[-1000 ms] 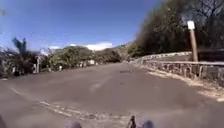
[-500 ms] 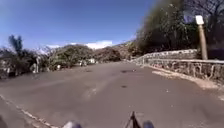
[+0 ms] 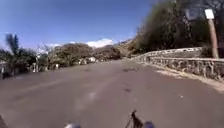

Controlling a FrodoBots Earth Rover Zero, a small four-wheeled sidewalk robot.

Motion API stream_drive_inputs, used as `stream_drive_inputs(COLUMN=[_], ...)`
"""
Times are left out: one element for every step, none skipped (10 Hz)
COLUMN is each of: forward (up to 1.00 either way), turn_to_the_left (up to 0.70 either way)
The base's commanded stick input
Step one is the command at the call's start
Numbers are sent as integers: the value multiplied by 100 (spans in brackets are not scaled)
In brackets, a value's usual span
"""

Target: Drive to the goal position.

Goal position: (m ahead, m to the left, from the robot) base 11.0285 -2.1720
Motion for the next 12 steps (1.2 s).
stream_drive_inputs(forward=[85,85,85,85,85,85,85,85,85,85,85,85], turn_to_the_left=[0,0,0,0,0,0,-10,-22,-34,-34,-34,-34])
